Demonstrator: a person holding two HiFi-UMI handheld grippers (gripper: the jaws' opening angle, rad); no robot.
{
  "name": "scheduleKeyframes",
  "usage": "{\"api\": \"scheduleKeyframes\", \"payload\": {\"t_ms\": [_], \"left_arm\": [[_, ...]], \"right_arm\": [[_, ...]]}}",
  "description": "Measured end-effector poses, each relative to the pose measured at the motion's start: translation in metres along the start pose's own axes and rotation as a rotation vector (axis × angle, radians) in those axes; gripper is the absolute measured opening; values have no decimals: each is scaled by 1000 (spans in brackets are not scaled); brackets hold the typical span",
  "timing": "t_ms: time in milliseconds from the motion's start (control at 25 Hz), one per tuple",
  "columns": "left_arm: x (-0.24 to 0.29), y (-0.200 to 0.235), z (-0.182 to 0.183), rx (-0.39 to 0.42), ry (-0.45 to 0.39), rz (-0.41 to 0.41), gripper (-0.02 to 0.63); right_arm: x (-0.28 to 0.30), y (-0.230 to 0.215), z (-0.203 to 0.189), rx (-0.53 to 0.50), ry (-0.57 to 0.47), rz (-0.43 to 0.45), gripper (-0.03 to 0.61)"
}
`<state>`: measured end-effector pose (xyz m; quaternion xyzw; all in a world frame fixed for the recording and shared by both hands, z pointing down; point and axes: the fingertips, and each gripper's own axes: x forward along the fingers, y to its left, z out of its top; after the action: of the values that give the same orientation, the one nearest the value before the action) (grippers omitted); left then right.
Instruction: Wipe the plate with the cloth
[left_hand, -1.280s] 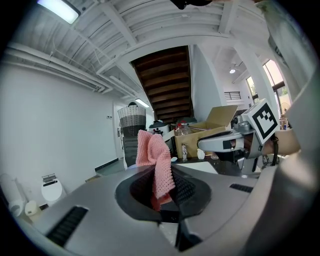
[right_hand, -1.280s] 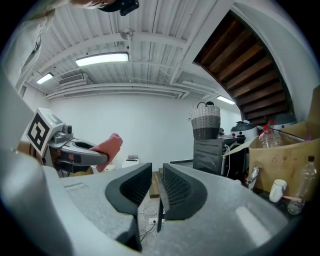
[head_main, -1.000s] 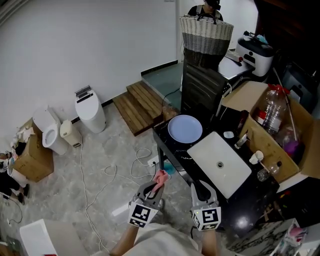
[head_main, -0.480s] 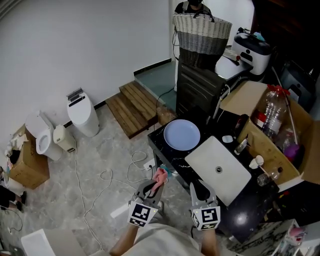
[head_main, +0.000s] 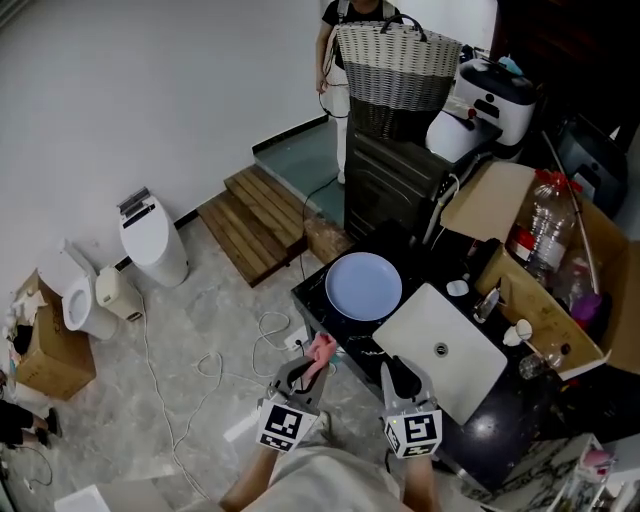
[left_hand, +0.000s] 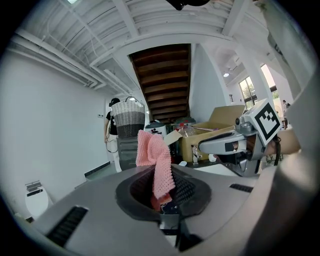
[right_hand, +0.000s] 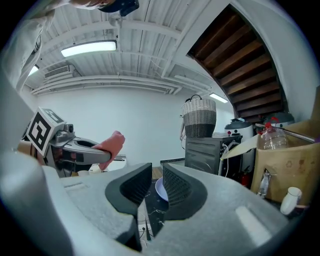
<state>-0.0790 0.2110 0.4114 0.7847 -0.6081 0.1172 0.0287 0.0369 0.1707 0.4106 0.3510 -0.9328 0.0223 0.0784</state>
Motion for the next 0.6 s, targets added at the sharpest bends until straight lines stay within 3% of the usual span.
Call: {"api": "scheduleKeyframes", "payload": {"t_ms": [600], "left_arm": [[48,77,2,-11,-24,-40,34]], "right_arm": [[86,-3,16,-35,14,-26,74]]}}
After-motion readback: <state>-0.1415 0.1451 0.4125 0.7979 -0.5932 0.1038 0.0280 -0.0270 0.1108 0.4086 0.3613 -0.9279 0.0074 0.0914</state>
